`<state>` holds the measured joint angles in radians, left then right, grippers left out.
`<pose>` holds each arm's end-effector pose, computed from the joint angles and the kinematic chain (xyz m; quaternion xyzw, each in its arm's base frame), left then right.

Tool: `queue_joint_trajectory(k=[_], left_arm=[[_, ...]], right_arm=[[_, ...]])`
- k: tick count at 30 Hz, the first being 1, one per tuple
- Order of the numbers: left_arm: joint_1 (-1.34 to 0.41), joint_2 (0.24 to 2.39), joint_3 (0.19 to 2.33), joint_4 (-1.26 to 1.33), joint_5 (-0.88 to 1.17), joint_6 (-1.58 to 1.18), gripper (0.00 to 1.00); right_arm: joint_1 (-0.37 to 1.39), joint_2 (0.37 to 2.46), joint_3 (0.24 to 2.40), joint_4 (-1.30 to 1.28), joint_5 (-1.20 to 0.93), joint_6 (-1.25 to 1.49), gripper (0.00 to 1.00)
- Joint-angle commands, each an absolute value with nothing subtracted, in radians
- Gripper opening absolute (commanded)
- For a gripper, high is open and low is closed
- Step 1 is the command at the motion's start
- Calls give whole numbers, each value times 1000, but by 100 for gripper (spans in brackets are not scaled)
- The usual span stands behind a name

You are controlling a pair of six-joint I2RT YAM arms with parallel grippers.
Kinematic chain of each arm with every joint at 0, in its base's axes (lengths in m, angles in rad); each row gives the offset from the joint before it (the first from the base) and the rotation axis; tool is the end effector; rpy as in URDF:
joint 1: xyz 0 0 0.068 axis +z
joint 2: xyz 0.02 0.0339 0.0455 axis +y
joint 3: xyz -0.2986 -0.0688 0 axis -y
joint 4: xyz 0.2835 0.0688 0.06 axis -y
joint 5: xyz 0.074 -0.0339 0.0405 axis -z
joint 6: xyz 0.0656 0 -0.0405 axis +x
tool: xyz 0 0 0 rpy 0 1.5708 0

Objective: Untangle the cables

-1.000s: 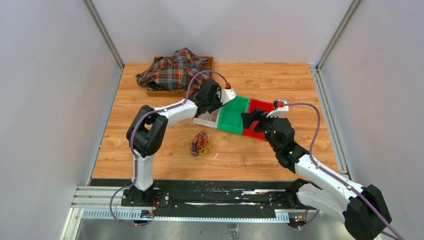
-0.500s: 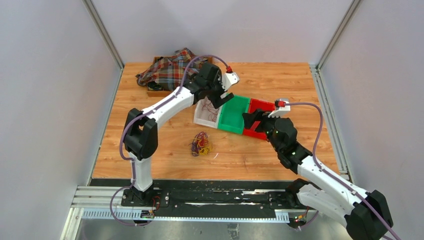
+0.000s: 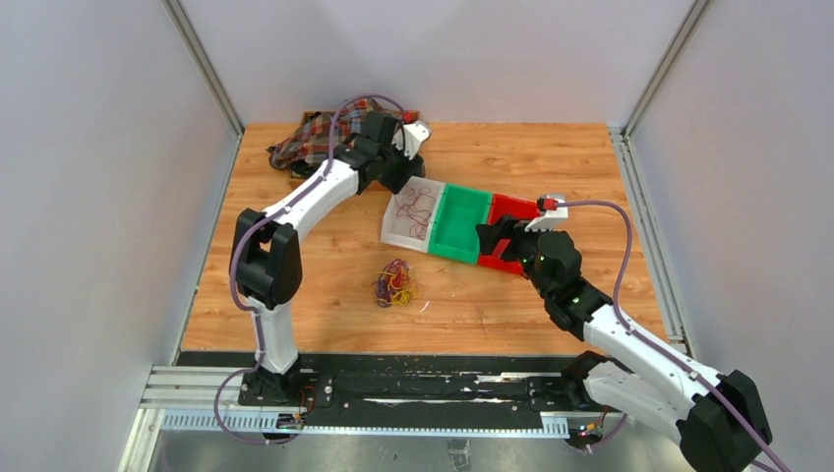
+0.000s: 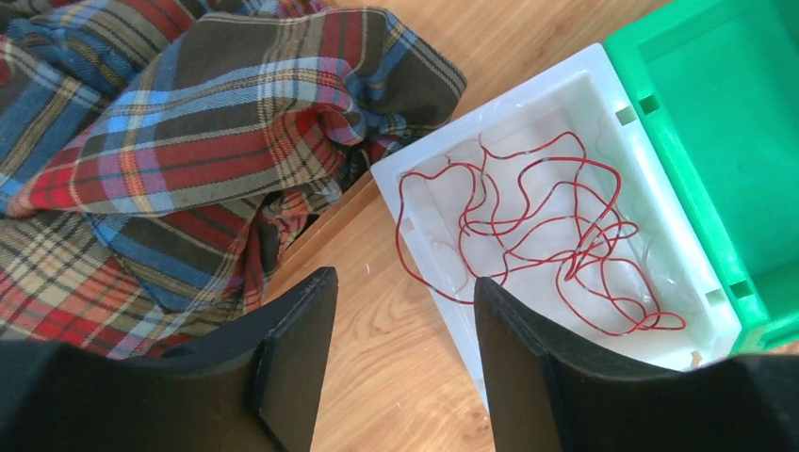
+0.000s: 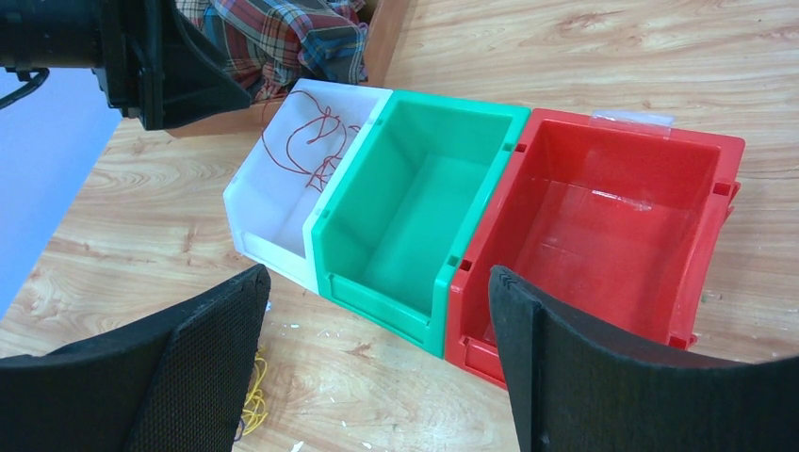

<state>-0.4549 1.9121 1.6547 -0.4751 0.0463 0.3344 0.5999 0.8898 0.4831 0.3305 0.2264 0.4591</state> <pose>0.4596 -0.2282 0.2874 0.3598 0.8394 -0.0456 0.4049 0.2177 0.1310 0.2780 0.0253 0.7324 0.2696 0.6247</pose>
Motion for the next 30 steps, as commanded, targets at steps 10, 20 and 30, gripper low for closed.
queue_joint_trajectory(k=[10,20,30], left_arm=[[-406,2025,1668,-443,66,202,56],[-389,2023,1647,-394,147,154,33],[-391,1979,1575,-315,88,196,22]], right_arm=[[589,888,506,358,217,442,85],[588,898,502,363,206,451,82],[589,908,489,374,191,467,82]])
